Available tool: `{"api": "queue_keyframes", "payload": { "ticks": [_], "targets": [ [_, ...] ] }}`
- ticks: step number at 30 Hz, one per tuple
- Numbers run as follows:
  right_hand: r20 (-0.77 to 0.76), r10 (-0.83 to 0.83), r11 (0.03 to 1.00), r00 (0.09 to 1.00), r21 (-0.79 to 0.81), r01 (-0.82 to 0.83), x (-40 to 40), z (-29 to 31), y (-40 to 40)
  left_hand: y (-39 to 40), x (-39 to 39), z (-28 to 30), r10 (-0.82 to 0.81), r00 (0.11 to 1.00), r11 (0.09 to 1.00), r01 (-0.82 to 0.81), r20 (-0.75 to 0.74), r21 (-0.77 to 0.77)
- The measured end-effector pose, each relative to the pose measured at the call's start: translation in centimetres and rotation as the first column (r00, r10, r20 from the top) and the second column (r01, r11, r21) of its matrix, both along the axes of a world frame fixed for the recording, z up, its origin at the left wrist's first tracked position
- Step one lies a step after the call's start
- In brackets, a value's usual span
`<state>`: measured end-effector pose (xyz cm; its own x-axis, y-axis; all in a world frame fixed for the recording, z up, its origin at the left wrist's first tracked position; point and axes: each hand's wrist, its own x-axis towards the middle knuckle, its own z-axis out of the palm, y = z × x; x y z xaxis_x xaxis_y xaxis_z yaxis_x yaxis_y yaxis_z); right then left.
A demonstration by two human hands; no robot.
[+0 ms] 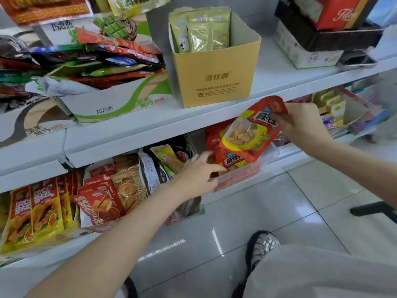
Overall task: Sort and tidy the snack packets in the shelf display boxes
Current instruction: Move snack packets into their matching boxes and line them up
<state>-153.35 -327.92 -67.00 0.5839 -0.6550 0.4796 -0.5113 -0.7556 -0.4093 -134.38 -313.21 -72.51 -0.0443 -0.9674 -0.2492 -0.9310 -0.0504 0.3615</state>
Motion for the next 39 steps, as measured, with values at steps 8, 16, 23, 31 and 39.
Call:
{"api": "queue_keyframes", "payload": {
  "ticks": [8, 16, 23, 31, 39],
  "targets": [
    [-0.537, 0.17, 0.947, 0.826, -0.143, -0.287, -1.7, -5.0, -0.1, -1.4, 1.4, 0.6, 0.161, 0.964, 0.987, -0.162, -0.213, 0.014],
    [-0.616, 0.167, 0.972, 0.77, -0.028, -0.233, 1.1, -0.9, -0.4, -2.6, -0.4, -0.4, 0.346, 0.907, 0.927, -0.37, -0.242, -0.064],
    [-0.535, 0.033, 0.811, 0.844, -0.479, -0.336, 2.6, -0.7, -0.2, -3.4, -0.8, -0.9, 0.508, 0.782, 0.805, -0.58, -0.362, -0.124],
    [-0.573, 0.073, 0.631, 0.817, -0.608, -0.482, 3.3, -0.1, 0.3, -3.5, -0.3, -0.4, 0.502, 0.793, 0.825, -0.559, -0.346, -0.084],
    [-0.853, 0.194, 0.932, 0.484, 0.007, -0.363, 3.3, -2.3, 2.1, -3.1, -0.3, -0.8, 0.473, 0.808, 0.836, -0.538, -0.351, -0.109]
  ]
}}
